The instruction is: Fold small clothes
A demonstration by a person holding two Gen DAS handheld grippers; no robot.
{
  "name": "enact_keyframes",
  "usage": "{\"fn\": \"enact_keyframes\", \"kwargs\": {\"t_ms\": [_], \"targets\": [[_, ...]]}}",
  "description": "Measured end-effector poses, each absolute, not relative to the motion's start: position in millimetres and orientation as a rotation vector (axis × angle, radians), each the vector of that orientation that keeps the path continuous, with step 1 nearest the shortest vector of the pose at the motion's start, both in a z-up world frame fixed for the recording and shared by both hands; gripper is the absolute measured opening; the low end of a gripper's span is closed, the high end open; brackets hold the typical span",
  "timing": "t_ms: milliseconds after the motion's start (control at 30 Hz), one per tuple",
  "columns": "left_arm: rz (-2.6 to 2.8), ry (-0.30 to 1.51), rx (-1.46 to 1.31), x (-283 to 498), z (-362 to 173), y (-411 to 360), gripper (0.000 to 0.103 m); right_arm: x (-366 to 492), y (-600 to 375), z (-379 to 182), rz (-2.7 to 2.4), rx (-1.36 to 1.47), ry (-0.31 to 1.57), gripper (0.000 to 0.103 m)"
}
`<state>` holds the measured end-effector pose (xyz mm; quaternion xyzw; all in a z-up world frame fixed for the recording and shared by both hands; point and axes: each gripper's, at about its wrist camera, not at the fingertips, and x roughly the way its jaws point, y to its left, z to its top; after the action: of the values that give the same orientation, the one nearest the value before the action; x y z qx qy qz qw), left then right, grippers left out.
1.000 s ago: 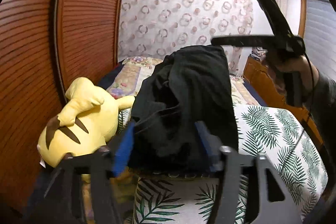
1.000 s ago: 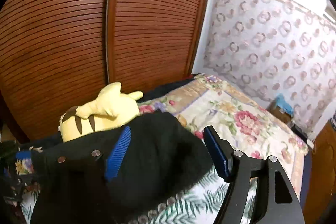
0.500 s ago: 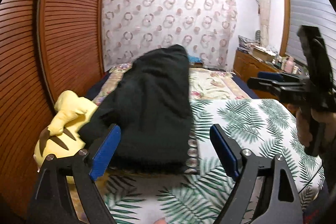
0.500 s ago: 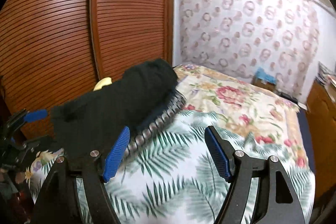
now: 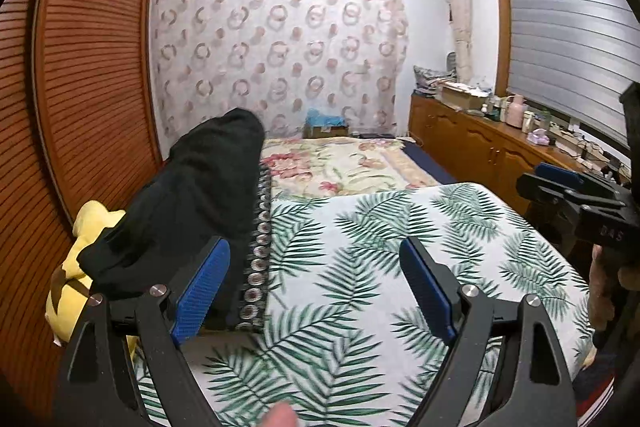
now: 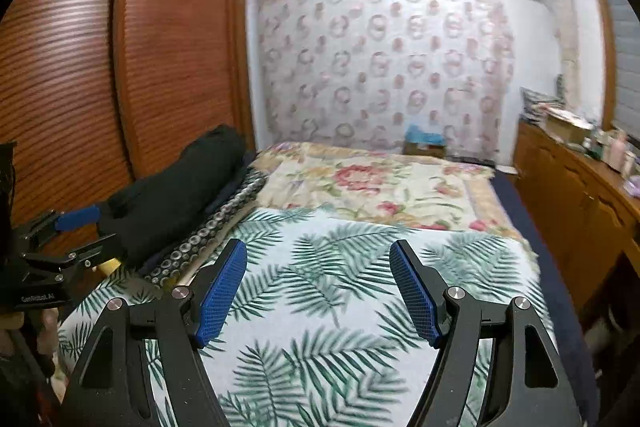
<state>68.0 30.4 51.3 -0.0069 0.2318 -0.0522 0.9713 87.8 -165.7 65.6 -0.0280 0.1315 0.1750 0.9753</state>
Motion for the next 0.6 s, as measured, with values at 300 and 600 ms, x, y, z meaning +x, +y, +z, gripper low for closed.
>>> {"fn": "enact_keyframes", "kwargs": {"t_ms": [300,600], "targets": [[-0.118,0.445,-0.023,58.8,65.8,16.1,0.087,31.4,-154.0,65.5,0.278,-0.022,0.22,0.075],[-0.113,0.431,-0.014,56.1,67.6,11.8,0.087,41.8,-144.2,39.7,0.256,0.005,0.204,0.075]]}}
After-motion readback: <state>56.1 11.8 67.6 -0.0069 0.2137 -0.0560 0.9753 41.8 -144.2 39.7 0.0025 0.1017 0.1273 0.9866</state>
